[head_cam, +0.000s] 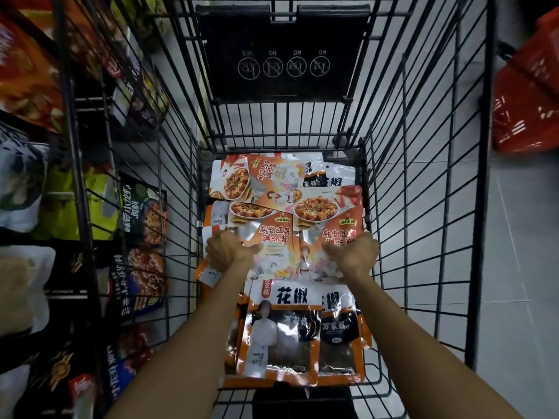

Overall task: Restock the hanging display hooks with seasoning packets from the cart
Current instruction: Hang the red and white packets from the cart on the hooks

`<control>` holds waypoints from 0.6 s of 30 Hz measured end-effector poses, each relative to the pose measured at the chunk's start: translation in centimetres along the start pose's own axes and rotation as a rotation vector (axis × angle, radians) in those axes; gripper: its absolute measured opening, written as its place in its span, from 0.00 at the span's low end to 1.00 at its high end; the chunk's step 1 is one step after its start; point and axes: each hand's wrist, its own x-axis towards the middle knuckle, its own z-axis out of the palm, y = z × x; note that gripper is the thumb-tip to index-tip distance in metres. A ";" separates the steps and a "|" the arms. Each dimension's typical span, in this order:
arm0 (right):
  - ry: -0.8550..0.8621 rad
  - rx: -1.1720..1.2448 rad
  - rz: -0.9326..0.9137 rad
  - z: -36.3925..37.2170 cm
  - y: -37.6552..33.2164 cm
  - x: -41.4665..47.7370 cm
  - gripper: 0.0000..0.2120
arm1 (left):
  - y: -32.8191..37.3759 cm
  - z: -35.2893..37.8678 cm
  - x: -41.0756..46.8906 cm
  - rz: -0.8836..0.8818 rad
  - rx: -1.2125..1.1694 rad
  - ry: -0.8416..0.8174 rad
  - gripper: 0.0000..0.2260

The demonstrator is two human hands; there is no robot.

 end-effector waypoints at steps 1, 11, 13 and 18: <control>-0.016 0.063 -0.008 -0.3 -0.1 -0.1 0.31 | -0.1 -0.2 0.3 -0.013 -0.049 -0.025 0.32; -0.262 0.459 -0.006 -3.9 -0.6 -2.0 0.18 | -0.1 -3.3 0.0 -0.003 -0.402 -0.357 0.32; -0.301 0.484 -0.040 -5.0 -0.9 -2.9 0.15 | -0.2 -4.6 -1.0 0.051 -0.407 -0.327 0.26; -0.400 0.558 -0.108 -9.3 -2.5 -6.0 0.08 | -1.8 -9.2 -4.1 0.135 -0.561 -0.233 0.22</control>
